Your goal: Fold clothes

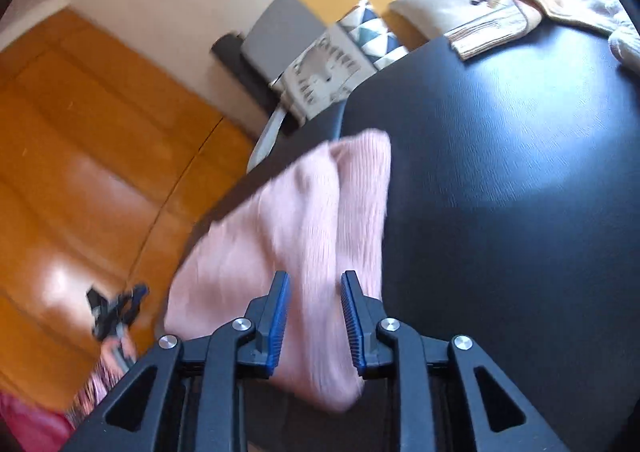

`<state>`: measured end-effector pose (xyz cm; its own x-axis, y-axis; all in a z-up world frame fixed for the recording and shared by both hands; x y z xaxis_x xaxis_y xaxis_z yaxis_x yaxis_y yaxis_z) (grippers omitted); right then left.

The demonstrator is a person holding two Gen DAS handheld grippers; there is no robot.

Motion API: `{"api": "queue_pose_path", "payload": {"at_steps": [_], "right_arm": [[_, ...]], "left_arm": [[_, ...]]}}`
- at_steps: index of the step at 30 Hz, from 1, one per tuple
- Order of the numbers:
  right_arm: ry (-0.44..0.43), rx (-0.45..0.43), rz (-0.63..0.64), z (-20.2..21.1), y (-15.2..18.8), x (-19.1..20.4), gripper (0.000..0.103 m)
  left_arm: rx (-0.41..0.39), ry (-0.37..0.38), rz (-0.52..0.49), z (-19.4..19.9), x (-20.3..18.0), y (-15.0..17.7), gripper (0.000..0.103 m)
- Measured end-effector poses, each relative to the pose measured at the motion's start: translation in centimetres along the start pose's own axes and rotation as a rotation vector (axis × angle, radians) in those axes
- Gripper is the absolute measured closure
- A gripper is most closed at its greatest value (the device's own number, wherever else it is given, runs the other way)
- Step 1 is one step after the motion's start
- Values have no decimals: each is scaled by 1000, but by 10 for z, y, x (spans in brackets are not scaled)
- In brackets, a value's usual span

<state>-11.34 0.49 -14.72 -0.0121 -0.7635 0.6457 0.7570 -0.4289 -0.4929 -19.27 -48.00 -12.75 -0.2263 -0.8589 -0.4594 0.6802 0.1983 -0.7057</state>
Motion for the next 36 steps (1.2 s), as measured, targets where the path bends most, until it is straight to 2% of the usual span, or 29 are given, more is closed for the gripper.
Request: {"api": "queue_pose_path", "payload": {"at_steps": [3,6,8,10,12,15,17,18,21,25,27,30,34,36], "right_arm": [[34,-2,47,-27,-13,27,77],[63,-2,114,-59,-24,60,76],[74,-6,225,-84,-29,91,76],[152,4,349,-116,-34,112,76],[236,23,408,-141,-34,112,76],[307,-32,303,-145,-38,80,80],[354,-69,233,-147,-39,58,80],[377,-87,198,-147,-40,47,101],[449,-132,120,-151,-41,19,103],[524,-117,221,-163,-40,32,103],[519,-120,225,-163,-41,34,103],[475,-128,196,-155,-43,31,103],[452,-137,183,-148,-43,30,103],[448,-140,183,-147,-44,31,103]], "left_arm": [[100,-2,-127,-46,-37,18,83],[148,23,-124,-71,-50,28,83],[149,34,-138,-85,-61,26,83],[155,18,-206,-96,-74,26,83],[151,-47,-275,-99,-70,27,83],[174,-155,-259,-107,-43,32,83],[147,-113,-192,-102,-30,36,81],[137,-89,-168,-100,-27,36,80],[138,-84,-161,-98,-27,37,80],[101,-81,-164,-89,-40,30,80],[47,-81,-163,-80,-48,17,80],[13,-169,-134,-76,-29,-13,80],[74,-219,-23,-82,20,-39,80],[156,-236,-23,-90,36,-39,78]]}}
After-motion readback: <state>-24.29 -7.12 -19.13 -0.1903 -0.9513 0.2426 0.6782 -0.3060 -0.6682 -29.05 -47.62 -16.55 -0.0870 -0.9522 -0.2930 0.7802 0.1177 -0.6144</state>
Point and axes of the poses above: each gripper's, at about its wrist camera, not at the fingertips, and z roughly against the way its jaws point, x to its left, y to its underside, the point moved 10 cm from there along -z, roughly the way its jaws point, and after that the axes turned 6 degrees about y, right-handed, at the moved point
